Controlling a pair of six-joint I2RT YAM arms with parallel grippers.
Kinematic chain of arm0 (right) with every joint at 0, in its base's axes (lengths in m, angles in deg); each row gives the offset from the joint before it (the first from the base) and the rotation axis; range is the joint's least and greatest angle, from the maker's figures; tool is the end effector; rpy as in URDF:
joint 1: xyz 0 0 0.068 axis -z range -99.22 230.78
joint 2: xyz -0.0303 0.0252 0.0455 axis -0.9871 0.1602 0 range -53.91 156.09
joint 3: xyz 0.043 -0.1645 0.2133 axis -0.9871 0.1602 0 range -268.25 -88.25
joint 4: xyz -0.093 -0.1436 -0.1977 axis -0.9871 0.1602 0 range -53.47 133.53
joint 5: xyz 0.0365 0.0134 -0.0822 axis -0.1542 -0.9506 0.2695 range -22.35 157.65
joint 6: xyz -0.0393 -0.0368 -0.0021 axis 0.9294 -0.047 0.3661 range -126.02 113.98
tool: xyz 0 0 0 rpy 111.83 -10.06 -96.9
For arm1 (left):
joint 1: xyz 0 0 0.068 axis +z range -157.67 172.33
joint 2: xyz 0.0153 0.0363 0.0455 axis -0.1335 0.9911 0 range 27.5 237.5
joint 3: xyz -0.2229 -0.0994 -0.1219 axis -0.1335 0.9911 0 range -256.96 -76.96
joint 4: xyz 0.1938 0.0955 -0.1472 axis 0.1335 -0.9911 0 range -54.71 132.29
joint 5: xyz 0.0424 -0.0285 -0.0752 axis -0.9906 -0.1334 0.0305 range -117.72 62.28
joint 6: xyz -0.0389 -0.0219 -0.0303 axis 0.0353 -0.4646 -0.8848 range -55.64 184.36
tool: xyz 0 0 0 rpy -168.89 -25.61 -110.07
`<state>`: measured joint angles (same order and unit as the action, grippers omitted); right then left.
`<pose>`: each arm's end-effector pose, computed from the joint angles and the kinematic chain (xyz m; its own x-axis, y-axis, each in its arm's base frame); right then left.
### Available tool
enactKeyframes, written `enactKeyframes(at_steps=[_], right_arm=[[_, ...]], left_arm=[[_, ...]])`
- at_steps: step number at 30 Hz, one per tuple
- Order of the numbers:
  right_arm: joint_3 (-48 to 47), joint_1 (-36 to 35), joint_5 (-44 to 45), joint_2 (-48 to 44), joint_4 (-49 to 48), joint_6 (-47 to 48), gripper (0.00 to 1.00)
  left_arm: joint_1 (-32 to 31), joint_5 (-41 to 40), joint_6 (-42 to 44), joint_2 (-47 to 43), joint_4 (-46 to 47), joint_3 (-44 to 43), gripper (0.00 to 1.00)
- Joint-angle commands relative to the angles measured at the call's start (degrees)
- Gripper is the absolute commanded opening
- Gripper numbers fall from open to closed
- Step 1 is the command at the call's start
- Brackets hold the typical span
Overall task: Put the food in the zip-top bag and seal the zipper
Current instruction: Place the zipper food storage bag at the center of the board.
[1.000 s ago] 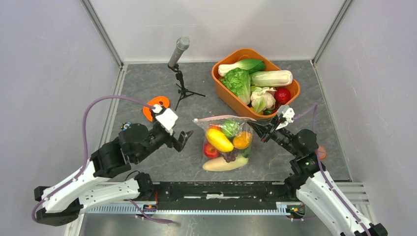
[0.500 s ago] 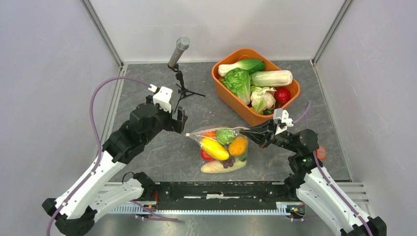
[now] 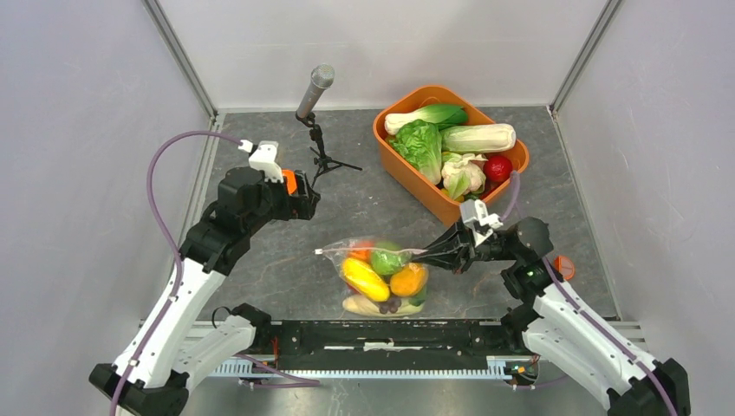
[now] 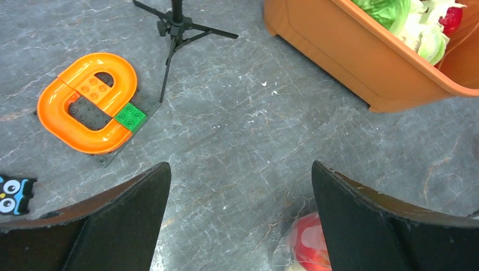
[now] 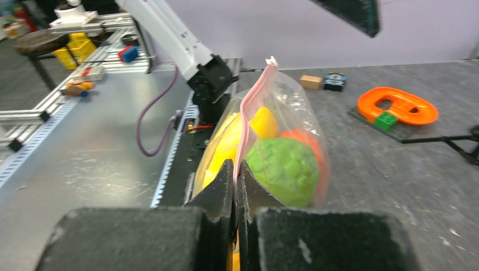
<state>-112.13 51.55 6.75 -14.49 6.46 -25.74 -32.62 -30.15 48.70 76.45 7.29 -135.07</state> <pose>0.1214 0.1036 0.2963 -0.1232 0.1191 -0.9852 -0.9922 -0.0307 0.1204 0.1617 -0.0734 0.3630 -0.4848 -0.0719 -0.8717 0.2659 0.9373 -0.2252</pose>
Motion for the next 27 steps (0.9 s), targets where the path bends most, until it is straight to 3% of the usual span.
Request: enactKeyframes(at_steps=[1, 4, 8, 12, 16, 21, 25, 27], right_arm=[[-4.1, -5.6, -3.8, 3.0, -2.6, 0.8, 0.00], [-5.3, -9.9, -1.7, 4.9, -5.3, 0.8, 0.00], [-9.2, -12.0, 9.5, 9.7, -4.2, 1.5, 0.00], [-21.0, -13.0, 19.0, 16.7, 9.8, 8.8, 0.00], [-31.2, -13.2, 27.7, 20.3, 16.0, 15.5, 0.00], [-36.5, -13.2, 24.9, 22.5, 14.4, 17.0, 0.00], [-28.7, -15.6, 15.3, 20.2, 13.9, 21.6, 0.00], [-24.1, -17.7, 12.9, 20.2, 19.7, 25.4, 0.05]], left_arm=[[1.6, 0.6, -2.7, -2.9, -0.5, -2.2, 1.00], [1.7, -1.6, -3.4, -4.4, -0.4, -1.0, 1.00], [1.7, -4.8, -4.2, -5.9, -1.0, -0.4, 1.00], [1.7, -9.4, -4.6, -8.7, -1.1, -0.1, 1.00], [1.7, -13.7, -4.2, -11.6, -1.2, 0.1, 1.00], [1.7, -15.8, -4.2, -14.0, -1.2, 0.5, 1.00], [1.7, -15.6, -4.1, -14.8, -0.5, 1.1, 1.00], [1.7, -15.1, -4.0, -14.9, -0.2, 1.5, 1.00]])
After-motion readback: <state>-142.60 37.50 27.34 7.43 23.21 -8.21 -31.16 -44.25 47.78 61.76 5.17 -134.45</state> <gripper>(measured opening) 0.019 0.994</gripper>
